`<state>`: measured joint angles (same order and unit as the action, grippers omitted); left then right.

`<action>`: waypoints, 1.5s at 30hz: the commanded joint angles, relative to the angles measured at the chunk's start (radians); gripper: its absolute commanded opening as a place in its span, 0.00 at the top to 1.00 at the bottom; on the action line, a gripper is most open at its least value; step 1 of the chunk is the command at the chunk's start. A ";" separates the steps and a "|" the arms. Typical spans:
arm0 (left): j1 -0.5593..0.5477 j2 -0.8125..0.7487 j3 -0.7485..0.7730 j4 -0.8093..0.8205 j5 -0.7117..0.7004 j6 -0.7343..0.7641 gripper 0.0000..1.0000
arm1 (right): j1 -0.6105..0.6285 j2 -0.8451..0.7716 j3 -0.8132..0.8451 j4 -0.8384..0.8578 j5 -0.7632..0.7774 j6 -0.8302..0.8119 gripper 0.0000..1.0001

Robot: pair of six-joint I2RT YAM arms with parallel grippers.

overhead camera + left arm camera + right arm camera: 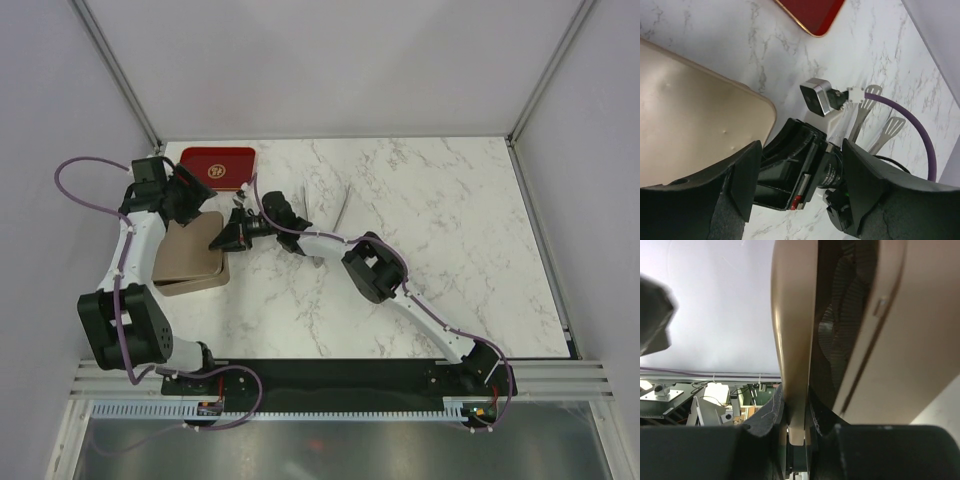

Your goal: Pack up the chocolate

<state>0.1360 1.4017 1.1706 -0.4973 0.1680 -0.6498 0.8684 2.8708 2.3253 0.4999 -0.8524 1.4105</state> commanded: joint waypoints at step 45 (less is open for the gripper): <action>0.168 0.230 0.159 -0.087 -0.436 0.113 0.29 | -0.054 -0.126 -0.124 -0.037 0.065 -0.113 0.63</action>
<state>0.2974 1.6882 1.2819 -0.5770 -0.1936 -0.5800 0.8089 2.8227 2.2204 0.4328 -0.8097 1.3178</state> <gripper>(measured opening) 0.710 0.379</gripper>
